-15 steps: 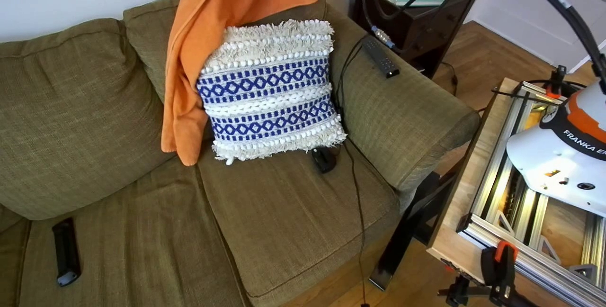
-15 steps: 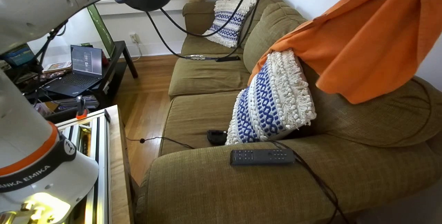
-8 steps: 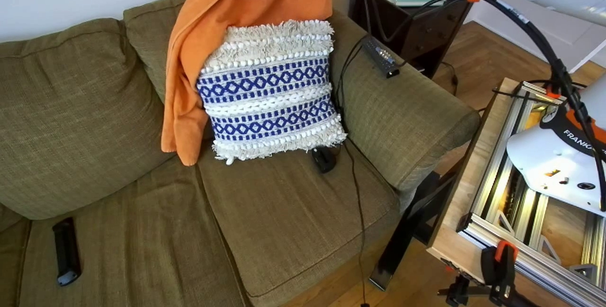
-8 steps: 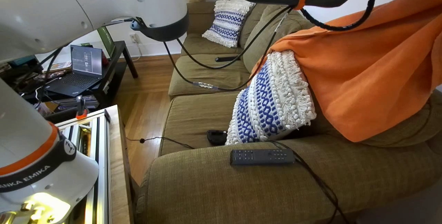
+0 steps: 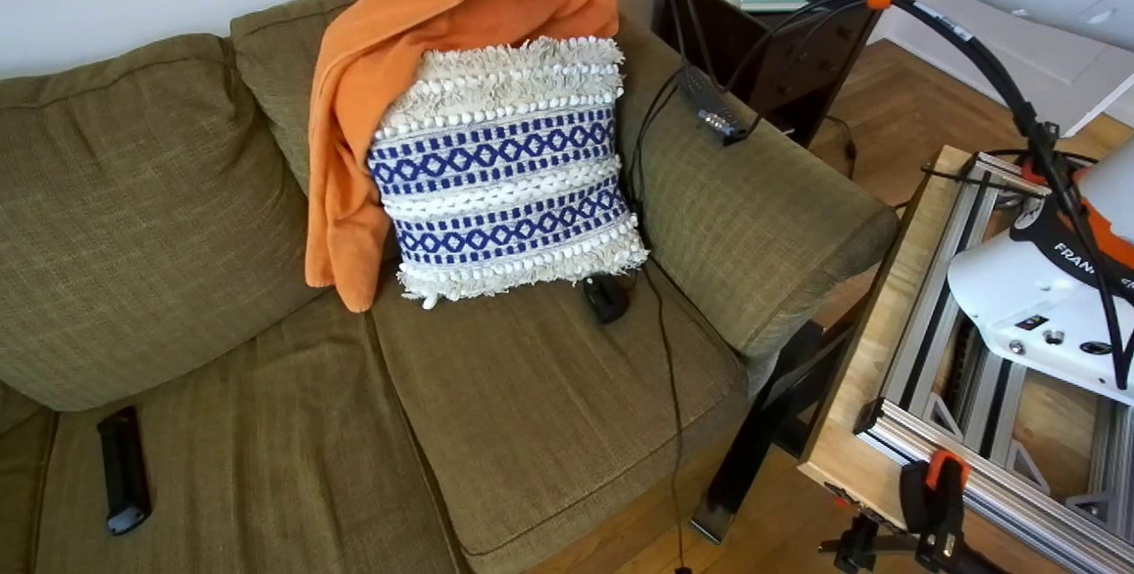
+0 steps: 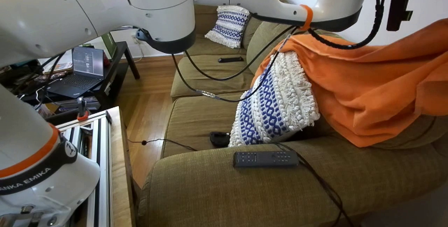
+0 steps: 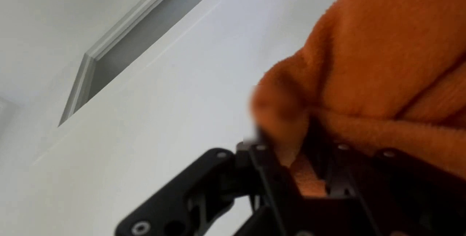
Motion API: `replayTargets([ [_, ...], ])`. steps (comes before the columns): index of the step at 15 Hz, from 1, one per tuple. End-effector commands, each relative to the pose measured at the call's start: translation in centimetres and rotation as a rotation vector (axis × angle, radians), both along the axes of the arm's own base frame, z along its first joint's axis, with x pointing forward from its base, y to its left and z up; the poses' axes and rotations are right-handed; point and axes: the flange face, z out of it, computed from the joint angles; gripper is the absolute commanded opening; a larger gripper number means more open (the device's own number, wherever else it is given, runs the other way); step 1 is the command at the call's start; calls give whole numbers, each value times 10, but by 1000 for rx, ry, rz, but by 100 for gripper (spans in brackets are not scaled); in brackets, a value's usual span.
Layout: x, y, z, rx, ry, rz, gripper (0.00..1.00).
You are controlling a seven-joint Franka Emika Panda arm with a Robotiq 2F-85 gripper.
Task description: Pick up the orange towel from the sofa seat and place it on the sofa back support of the right seat
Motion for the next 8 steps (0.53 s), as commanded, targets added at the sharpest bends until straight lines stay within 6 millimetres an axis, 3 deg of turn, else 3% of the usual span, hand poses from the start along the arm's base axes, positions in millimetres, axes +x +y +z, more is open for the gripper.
replayTargets([
  [1, 6, 10, 14, 167, 36, 67, 63],
  [6, 6, 48, 26, 371, 126, 128, 100],
  [8, 4, 59, 32, 451, 165, 147, 100],
])
